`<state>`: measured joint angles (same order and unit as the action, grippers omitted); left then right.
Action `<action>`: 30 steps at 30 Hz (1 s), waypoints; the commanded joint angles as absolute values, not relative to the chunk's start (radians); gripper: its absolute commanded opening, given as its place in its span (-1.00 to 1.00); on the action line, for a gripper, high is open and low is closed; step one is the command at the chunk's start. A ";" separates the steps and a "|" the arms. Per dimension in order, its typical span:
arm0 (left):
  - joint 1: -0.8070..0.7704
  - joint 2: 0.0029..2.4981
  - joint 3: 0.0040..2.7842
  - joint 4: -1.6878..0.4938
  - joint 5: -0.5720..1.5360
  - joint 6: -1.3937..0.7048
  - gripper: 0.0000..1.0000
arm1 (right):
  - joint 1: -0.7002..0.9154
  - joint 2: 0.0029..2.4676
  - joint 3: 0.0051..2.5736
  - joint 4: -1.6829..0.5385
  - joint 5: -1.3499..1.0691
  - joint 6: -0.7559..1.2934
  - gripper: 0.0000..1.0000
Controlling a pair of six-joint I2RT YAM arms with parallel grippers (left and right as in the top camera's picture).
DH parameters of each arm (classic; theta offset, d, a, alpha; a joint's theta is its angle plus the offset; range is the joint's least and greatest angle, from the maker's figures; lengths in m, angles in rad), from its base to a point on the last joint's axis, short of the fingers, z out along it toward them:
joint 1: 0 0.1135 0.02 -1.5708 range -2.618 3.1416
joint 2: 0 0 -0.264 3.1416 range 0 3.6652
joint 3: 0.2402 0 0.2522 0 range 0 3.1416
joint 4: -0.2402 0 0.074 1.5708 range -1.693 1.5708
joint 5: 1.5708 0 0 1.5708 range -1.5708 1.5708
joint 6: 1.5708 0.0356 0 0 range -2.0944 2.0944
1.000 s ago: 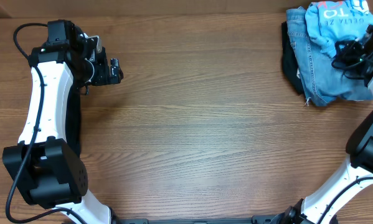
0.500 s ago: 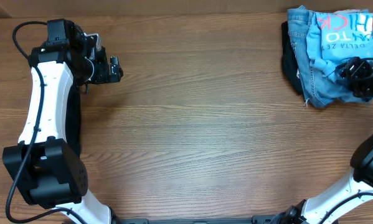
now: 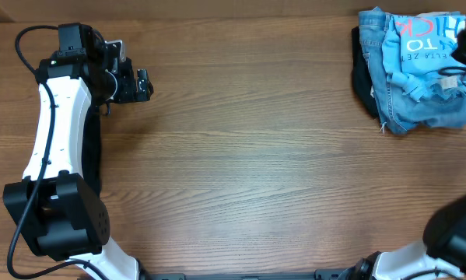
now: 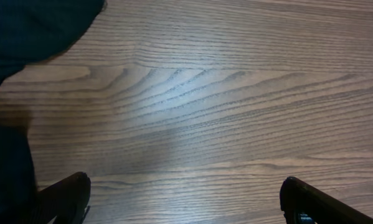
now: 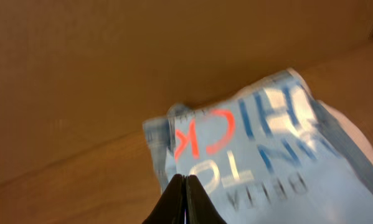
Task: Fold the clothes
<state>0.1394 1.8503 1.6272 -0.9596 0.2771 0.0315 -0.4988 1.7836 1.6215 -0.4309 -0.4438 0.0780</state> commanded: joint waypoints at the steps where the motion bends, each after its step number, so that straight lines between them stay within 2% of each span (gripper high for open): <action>1: 0.142 1.844 1.626 -0.952 0.282 0.022 1.00 | -0.453 1.929 1.623 -0.329 -0.395 0.072 -0.92; 6: 0.142 1.844 1.626 -0.939 0.281 0.022 1.00 | -0.466 2.101 1.623 -0.402 -0.382 0.079 -0.92; 9: 0.142 1.844 1.626 -0.932 0.281 0.023 1.00 | -0.477 2.118 1.624 -0.440 -0.387 0.079 -0.92; 12: 0.142 1.844 1.626 -0.932 0.281 0.023 1.00 | -0.492 2.038 1.631 -0.442 -0.461 0.084 -0.92; 17: 0.142 1.844 1.626 -0.936 0.279 0.022 1.00 | -0.499 1.749 1.721 -0.545 -0.485 0.084 -0.88; 18: 0.142 1.844 1.626 -0.937 0.279 0.022 1.00 | -0.498 1.704 1.734 -0.575 -0.487 0.083 -0.61; 20: 0.142 1.844 1.626 -0.937 0.279 0.022 1.00 | -0.490 1.574 1.749 -0.660 -0.545 0.084 0.64; 21: 0.142 1.844 1.626 -0.937 0.279 0.022 1.00 | -0.483 1.528 1.749 -0.690 -0.577 0.084 1.00; 24: 0.142 1.844 1.626 -0.937 0.279 0.022 1.00 | -0.451 1.415 1.749 -0.760 -0.717 0.178 1.00; 28: 0.142 1.844 1.626 -0.937 0.279 0.022 1.00 | -0.365 1.349 1.749 -0.818 -0.966 0.585 1.00; 30: 0.142 1.844 1.626 -0.937 0.279 0.022 1.00 | -0.340 1.350 1.748 -0.818 -0.978 0.689 1.00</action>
<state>0.1394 1.8503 1.6272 -0.9386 0.2768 0.0315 -0.3641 1.3602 1.7344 -0.8162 -0.8757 0.4603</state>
